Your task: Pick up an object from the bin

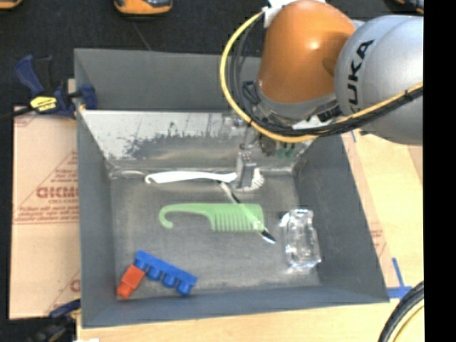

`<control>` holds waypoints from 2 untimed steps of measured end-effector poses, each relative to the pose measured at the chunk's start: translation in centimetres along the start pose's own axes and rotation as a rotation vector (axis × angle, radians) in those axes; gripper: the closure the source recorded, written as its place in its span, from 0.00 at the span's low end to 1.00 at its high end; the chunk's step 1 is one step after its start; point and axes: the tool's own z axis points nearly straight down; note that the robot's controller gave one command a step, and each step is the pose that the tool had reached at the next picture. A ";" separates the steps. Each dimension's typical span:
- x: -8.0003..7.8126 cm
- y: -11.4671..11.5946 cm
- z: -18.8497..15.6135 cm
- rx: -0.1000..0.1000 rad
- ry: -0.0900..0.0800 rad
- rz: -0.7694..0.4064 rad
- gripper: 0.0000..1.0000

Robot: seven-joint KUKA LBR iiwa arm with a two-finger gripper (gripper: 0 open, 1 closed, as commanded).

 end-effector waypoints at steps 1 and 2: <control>-0.2 0.5 1.2 0.000 0.006 0.006 0.00; -0.4 -1.1 8.6 0.000 0.001 0.007 0.00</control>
Offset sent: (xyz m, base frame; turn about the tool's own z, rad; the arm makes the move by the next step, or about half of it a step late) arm 0.0101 -0.0247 -0.1624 0.0023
